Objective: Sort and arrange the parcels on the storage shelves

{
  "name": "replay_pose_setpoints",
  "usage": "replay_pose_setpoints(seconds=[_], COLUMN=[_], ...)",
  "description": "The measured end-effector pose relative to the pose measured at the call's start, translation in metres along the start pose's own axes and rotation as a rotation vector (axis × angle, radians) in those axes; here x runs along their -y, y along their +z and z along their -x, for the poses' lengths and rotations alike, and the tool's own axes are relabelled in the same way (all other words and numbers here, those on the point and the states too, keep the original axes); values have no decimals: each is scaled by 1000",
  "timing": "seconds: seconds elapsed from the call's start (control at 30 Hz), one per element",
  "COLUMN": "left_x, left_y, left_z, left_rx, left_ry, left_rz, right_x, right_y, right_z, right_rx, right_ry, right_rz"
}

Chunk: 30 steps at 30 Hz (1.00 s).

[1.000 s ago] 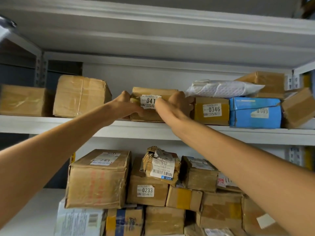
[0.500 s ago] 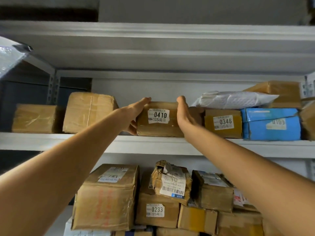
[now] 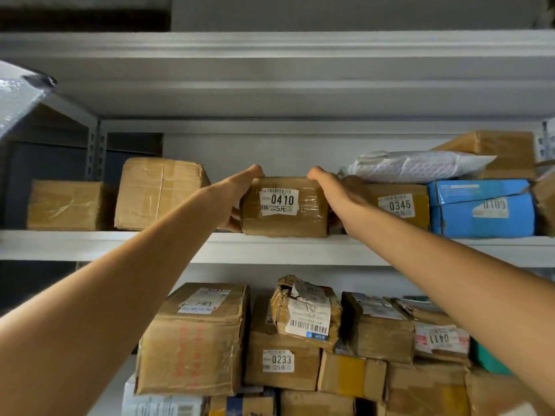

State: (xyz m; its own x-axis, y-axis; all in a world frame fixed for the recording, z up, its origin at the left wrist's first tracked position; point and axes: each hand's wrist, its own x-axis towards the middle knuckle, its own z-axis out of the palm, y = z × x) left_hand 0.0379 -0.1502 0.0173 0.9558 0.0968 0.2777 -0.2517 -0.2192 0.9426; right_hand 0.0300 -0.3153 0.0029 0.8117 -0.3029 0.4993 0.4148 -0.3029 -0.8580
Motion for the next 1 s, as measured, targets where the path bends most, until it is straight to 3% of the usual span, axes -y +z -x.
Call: replay_pose_setpoints(seconds=[0.53,0.8,1.0], left_x=[61,51,41], left_y=[-16,-35,-46], left_z=[19,29,35], left_rx=[224,334,261], left_ry=[385,652,647], left_rz=[284,192,117], right_x=[-30,-38,-20], right_y=[-26,-22,-18], right_z=[27,28,23], right_rx=[333,196,298], right_ry=[-83,-290,-329], right_rz=[-183,-75,-199])
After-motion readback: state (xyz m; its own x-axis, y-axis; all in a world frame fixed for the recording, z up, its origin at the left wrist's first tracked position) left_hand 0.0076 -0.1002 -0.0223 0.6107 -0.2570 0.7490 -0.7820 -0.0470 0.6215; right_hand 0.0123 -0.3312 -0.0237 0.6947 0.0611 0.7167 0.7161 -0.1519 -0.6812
